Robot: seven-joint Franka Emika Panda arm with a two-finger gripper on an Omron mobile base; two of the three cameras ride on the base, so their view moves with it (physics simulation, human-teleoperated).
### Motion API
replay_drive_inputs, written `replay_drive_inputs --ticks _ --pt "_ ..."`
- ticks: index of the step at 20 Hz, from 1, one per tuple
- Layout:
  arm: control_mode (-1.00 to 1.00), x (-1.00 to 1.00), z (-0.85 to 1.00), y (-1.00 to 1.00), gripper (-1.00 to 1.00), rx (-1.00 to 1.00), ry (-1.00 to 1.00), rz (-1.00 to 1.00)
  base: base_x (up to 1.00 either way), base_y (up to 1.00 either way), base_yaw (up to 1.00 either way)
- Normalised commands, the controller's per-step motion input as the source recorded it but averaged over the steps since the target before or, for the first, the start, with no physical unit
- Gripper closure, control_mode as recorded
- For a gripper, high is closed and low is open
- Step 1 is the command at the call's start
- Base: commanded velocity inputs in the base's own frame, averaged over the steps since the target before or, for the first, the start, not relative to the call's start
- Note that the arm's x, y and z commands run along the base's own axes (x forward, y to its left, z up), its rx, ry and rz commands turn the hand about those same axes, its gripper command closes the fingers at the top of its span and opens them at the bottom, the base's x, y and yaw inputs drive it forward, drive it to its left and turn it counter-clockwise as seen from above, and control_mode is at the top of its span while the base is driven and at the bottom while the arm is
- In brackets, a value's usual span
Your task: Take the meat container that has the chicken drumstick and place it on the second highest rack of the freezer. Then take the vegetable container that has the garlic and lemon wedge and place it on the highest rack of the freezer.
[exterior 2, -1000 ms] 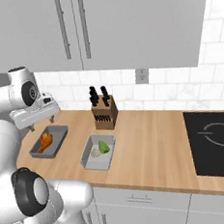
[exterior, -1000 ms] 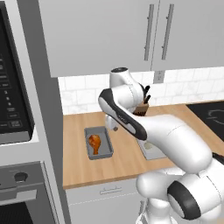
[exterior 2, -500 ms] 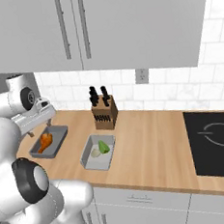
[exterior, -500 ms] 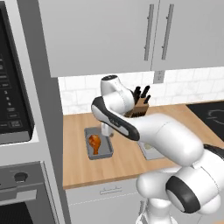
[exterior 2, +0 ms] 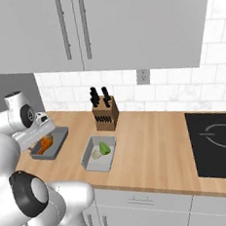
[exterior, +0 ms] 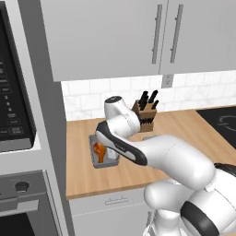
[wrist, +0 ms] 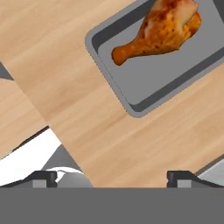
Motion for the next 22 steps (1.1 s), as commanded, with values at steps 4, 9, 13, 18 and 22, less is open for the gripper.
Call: replay_drive_inputs --ticks 4,9,13,18,22 --pt "-1.0 0.13 -0.24 0.12 -1.0 0.0 0.0 0.0 0.0 0.0 0.0" --pt "-1.0 0.19 -0.22 0.02 -1.0 0.0 0.04 0.0 0.0 0.0 0.0" --pt "-1.0 0.23 -0.19 0.0 -1.0 0.0 0.03 0.0 0.0 0.0 0.0" --pt "-1.0 0.2 -0.15 0.02 -1.0 0.0 0.06 0.0 0.0 0.0 0.0" --pt "-1.0 0.01 -0.13 0.05 -1.0 0.0 0.04 0.0 0.0 0.0 0.0"
